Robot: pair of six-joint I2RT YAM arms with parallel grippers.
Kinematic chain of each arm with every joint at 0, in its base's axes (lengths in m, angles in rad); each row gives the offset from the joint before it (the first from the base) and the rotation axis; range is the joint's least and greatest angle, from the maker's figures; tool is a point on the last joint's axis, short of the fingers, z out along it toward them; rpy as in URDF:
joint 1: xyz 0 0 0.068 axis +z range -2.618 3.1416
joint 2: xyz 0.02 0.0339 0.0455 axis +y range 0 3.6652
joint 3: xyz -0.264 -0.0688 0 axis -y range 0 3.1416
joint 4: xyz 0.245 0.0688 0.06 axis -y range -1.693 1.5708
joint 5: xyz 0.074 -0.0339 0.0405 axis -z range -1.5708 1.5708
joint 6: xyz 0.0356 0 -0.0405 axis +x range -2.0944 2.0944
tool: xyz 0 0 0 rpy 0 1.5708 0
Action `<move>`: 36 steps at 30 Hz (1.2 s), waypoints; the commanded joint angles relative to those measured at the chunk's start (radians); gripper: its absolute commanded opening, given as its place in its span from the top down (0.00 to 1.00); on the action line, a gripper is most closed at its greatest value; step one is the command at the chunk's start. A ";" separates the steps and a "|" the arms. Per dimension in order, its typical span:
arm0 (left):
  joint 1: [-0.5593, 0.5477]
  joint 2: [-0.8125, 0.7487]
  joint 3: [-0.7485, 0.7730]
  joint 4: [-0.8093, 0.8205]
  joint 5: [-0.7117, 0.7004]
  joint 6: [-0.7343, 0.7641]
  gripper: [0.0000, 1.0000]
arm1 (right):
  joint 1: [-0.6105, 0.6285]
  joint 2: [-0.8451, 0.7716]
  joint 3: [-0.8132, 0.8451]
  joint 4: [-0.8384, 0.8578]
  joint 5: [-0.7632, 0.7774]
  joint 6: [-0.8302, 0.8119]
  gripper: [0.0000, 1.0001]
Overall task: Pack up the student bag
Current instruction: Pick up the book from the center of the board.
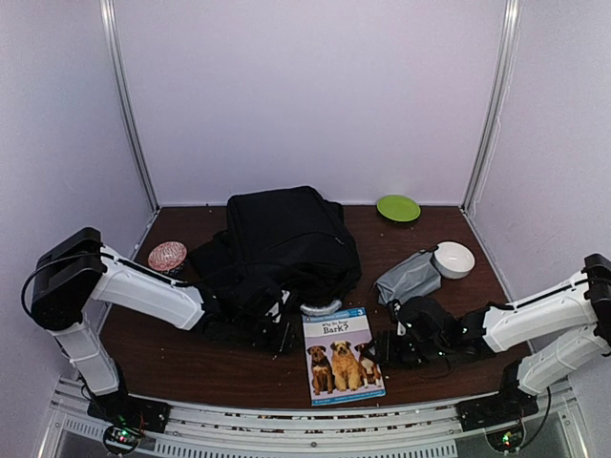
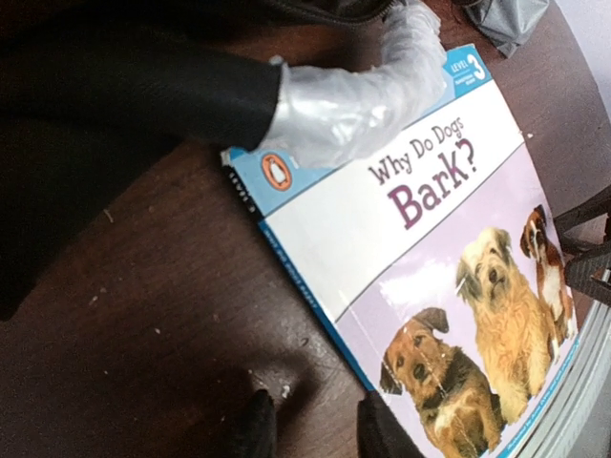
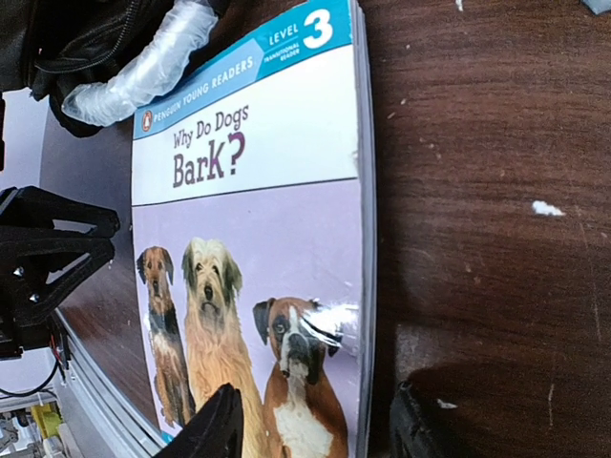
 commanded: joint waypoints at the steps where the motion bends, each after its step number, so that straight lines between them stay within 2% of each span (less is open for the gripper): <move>1: -0.004 0.034 0.034 0.058 0.018 -0.008 0.75 | -0.002 0.034 -0.002 0.040 -0.055 0.032 0.48; 7: -0.004 0.069 0.047 0.060 0.017 -0.011 0.88 | -0.001 0.059 -0.029 0.123 -0.118 0.073 0.50; 16: -0.013 0.112 0.070 0.069 0.040 -0.016 1.00 | 0.001 0.105 -0.052 0.285 -0.172 0.137 0.57; 20: -0.015 0.112 0.071 0.067 0.038 -0.017 1.00 | 0.001 0.104 -0.056 0.309 -0.167 0.148 0.68; 24: -0.015 0.099 0.067 0.058 0.029 -0.016 1.00 | 0.000 0.062 -0.055 0.277 -0.150 0.138 0.96; 25: -0.015 0.089 0.065 0.051 0.026 -0.016 1.00 | 0.000 0.043 -0.052 0.249 -0.142 0.128 1.00; 28: -0.014 0.041 0.052 0.027 -0.002 -0.014 1.00 | 0.004 -0.046 -0.035 0.133 -0.111 0.090 1.00; 32: -0.015 -0.075 0.024 -0.015 -0.047 -0.011 0.92 | 0.006 -0.212 -0.018 -0.071 -0.050 0.028 1.00; 36: -0.015 -0.220 -0.006 -0.070 -0.106 -0.011 0.67 | 0.016 -0.424 0.021 -0.326 0.027 -0.057 1.00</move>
